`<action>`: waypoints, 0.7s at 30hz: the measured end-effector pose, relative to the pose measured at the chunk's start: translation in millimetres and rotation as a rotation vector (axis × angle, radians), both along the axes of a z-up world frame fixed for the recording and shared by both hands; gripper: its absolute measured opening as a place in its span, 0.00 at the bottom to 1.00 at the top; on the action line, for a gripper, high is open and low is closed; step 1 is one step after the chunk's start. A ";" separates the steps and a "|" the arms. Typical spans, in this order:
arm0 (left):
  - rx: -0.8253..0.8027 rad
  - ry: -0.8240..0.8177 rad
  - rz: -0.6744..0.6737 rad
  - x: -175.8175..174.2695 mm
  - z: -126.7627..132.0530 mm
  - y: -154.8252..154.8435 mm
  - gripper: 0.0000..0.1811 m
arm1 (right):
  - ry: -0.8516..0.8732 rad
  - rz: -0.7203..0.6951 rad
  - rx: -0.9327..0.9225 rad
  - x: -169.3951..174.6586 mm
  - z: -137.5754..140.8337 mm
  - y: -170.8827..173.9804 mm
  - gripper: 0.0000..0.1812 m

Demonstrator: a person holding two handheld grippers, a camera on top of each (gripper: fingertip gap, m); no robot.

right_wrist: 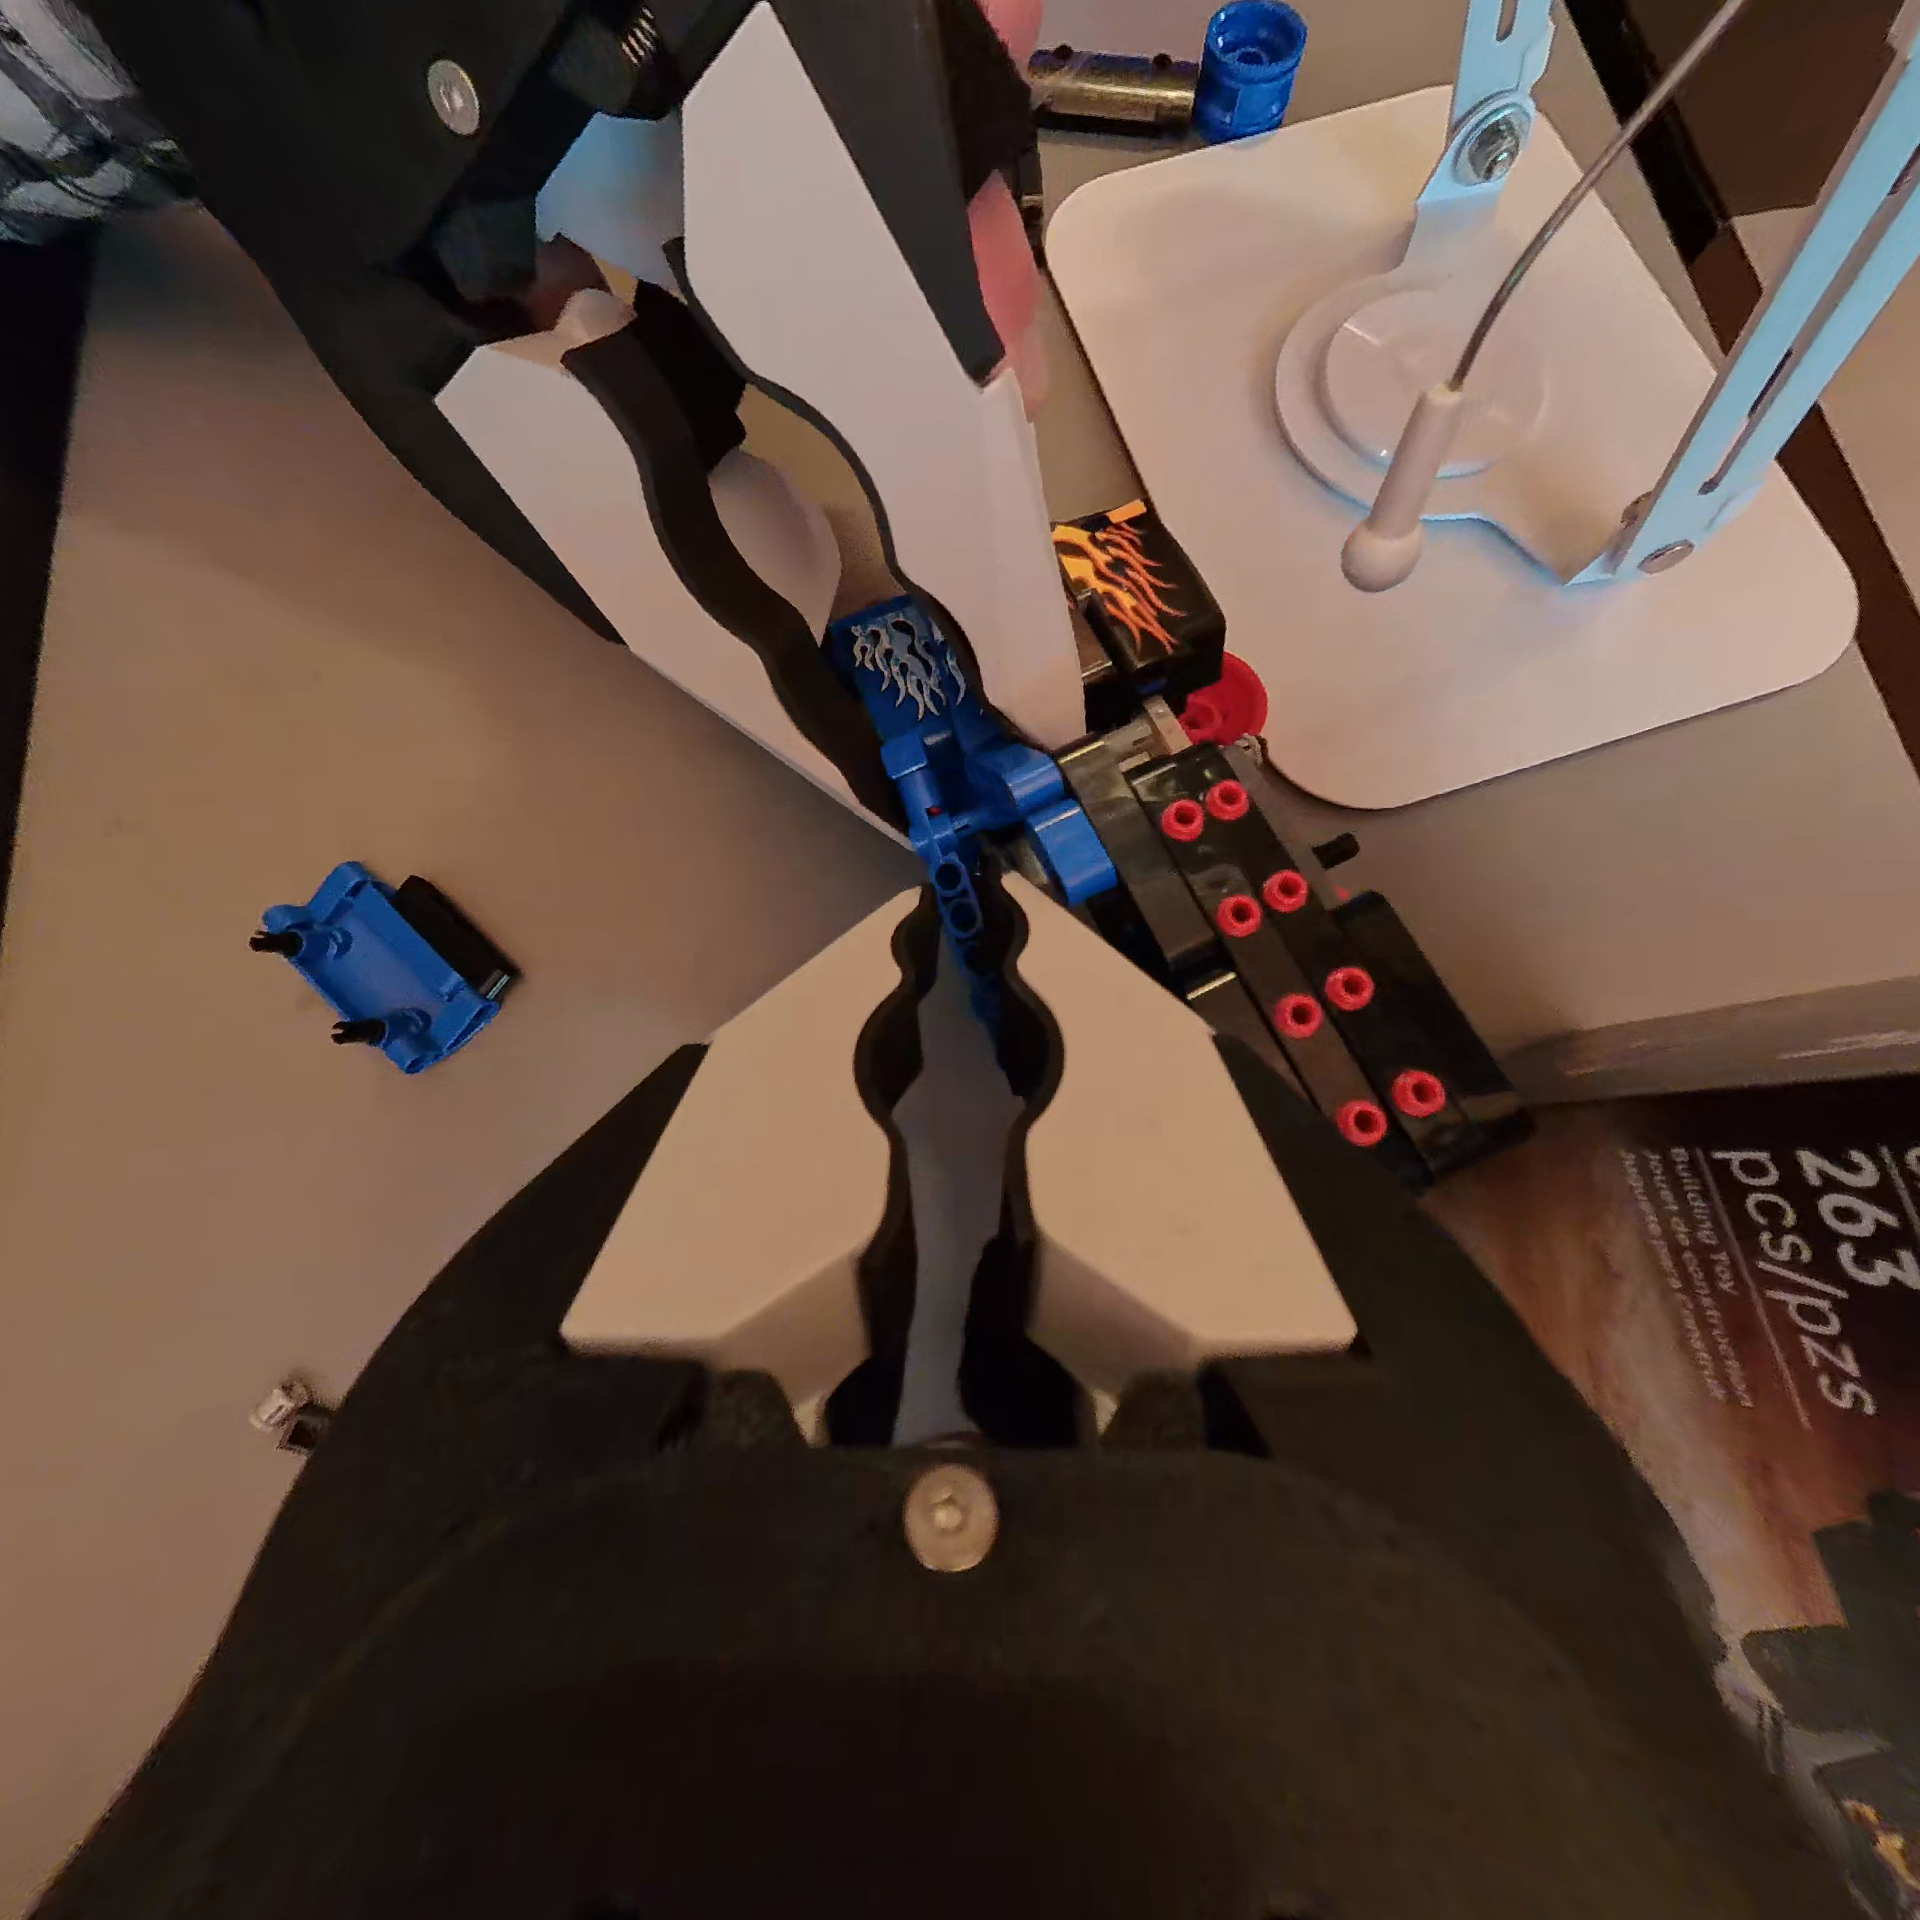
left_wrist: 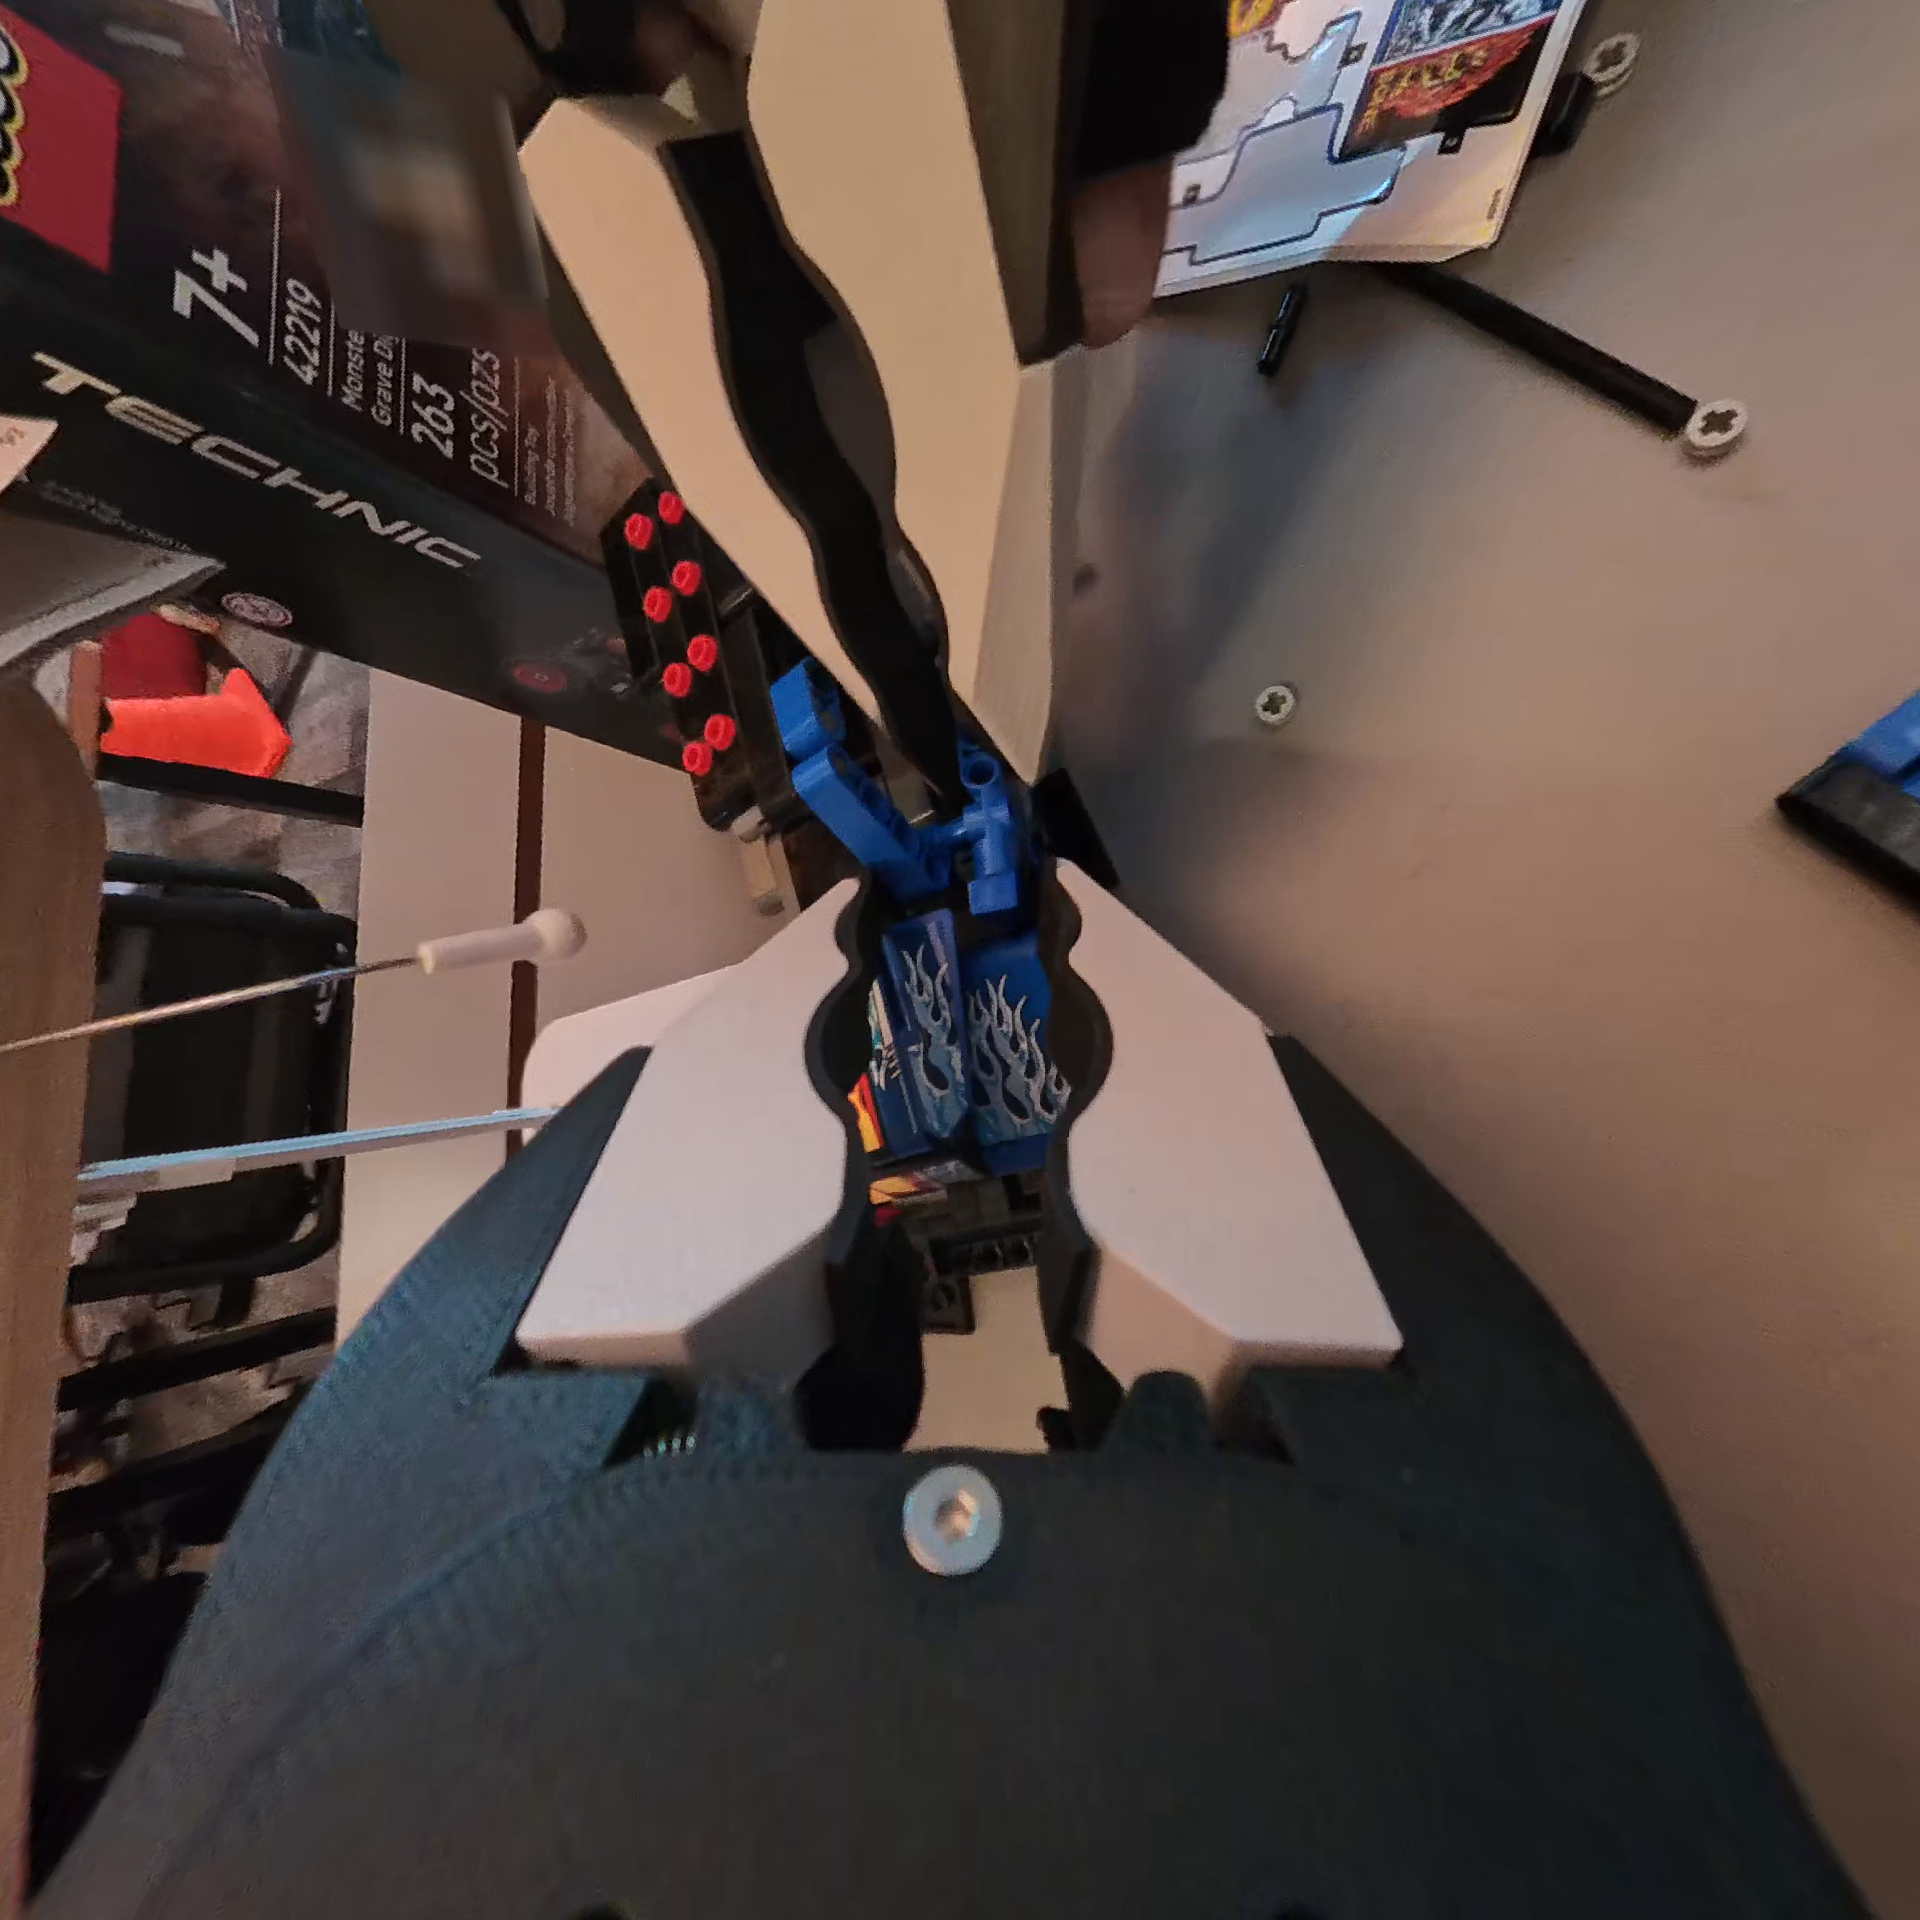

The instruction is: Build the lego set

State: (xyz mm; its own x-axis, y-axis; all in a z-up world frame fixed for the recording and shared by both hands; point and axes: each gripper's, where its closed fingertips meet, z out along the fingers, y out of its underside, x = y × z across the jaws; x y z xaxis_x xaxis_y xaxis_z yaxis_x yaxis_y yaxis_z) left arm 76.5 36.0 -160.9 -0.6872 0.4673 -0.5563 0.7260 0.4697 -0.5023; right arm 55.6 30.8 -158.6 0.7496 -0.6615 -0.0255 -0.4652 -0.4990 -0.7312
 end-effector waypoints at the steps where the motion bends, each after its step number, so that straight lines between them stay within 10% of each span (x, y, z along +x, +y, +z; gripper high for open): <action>1: 0.003 -0.015 -0.001 0.4 -0.3 0.4 0.15 | 0.010 -0.001 -0.004 -0.1 0.1 0.1 0.03; 21: -0.029 -0.077 -0.032 -1.1 -0.7 1.4 0.15 | 0.143 -0.049 0.019 1.6 0.9 -3.4 0.03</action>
